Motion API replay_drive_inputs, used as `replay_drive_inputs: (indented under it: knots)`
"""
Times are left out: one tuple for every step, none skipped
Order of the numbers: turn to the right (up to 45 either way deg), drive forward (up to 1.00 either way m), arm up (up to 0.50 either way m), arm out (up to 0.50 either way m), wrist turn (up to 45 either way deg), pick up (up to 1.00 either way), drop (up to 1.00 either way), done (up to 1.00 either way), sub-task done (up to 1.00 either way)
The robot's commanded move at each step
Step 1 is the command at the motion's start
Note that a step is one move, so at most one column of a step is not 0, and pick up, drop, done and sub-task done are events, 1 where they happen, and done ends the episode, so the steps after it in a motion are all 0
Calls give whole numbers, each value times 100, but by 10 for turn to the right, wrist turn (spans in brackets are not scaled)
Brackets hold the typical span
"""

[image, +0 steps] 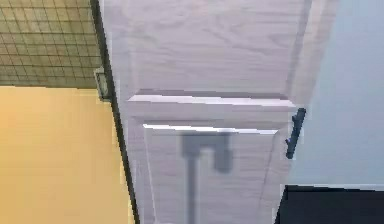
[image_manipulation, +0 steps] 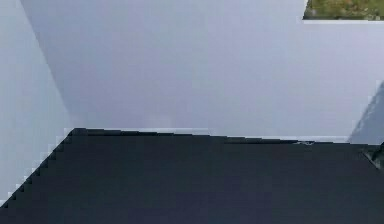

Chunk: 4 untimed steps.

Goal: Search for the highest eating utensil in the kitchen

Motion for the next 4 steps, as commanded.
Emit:
replay_drive_inputs:
  knots:
    - [0, 50, 0, 0, 0, 0, 0, 0, 0]
    - [-450, 0, 0, 0, 0, 0, 0, 0, 0]
    - [-390, 0, 0, 0, 0, 0, 0, 0, 0]
    - [0, 55, 0, 0, 0, 0, 0, 0, 0]
